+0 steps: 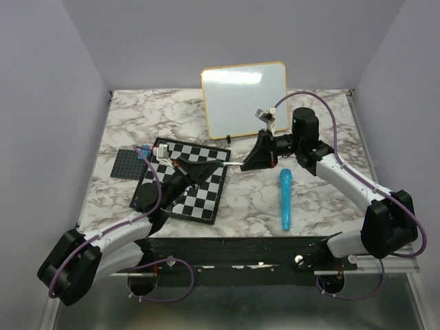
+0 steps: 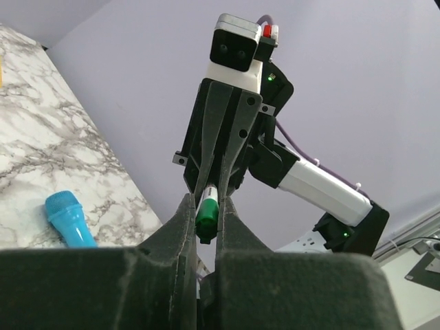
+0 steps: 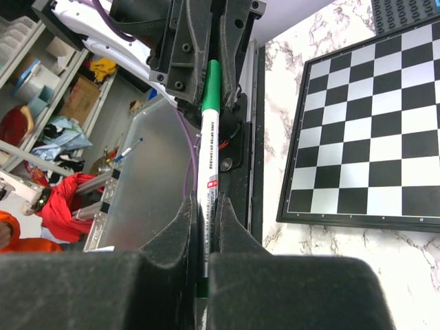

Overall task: Write a sentence on the whiteboard
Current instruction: Pass from the left arm to the right

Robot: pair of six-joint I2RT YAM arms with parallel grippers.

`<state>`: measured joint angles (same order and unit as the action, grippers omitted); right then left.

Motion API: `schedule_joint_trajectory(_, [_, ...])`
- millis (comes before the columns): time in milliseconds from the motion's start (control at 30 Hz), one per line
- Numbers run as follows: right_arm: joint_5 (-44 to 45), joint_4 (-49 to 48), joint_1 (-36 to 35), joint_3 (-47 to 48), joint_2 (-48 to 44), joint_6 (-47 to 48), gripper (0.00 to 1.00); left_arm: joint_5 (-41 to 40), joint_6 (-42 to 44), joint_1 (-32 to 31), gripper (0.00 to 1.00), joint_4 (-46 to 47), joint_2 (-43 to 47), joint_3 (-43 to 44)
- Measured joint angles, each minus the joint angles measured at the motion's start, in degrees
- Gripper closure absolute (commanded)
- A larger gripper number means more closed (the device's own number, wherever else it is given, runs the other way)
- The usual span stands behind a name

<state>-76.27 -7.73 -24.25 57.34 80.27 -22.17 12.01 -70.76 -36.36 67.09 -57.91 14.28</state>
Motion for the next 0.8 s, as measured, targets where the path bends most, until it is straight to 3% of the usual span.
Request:
schedule_joint_trajectory(33, [0.0, -0.07, 0.02, -0.02, 0.02, 0.0, 0.99, 0.0, 0.24, 0.0, 0.4, -0.11, 0.0, 0.0])
schedule_joint_trajectory(67, [0.0, -0.09, 0.07, -0.02, 0.02, 0.33, 0.99, 0.04, 0.55, 0.0, 0.27, -0.26, 0.11, 0.0])
schedule_joint_trajectory(133, [-0.09, 1.6, 0.04, 0.13, 0.0, 2.64, 0.99, 0.74, 3.17, 0.07, 0.13, -4.11, 1.86, 0.33])
schedule_joint_trajectory(167, [0.15, 3.85, 0.04, 0.5, -0.02, 5.62, 0.99, 1.25, 4.28, 0.37, 0.11, -7.34, 3.02, 0.87])
schedule_joint_trajectory(400, [1.97, 38.29, 0.0, 12.96, 2.38, 39.52, 0.99, 9.14, 23.91, 4.92, 0.1, -40.96, 13.35, 14.86])
schedule_joint_trajectory(500, [1.66, 51.74, 0.0, 16.98, 4.79, 52.39, 0.99, 13.0, 31.52, 6.43, 0.1, -50.56, 14.75, 18.93])
schedule_joint_trajectory(600, [1.77, 59.78, 0.0, 17.22, 5.88, 58.95, 0.99, 18.18, 36.7, 6.51, 0.13, -56.06, 13.86, 19.8])
schedule_joint_trajectory(800, [2.12, 61.29, 0.0, 15.89, 3.8, 60.37, 0.99, 26.75, 37.66, 6.51, 0.16, -56.92, 7.52, 18.45])
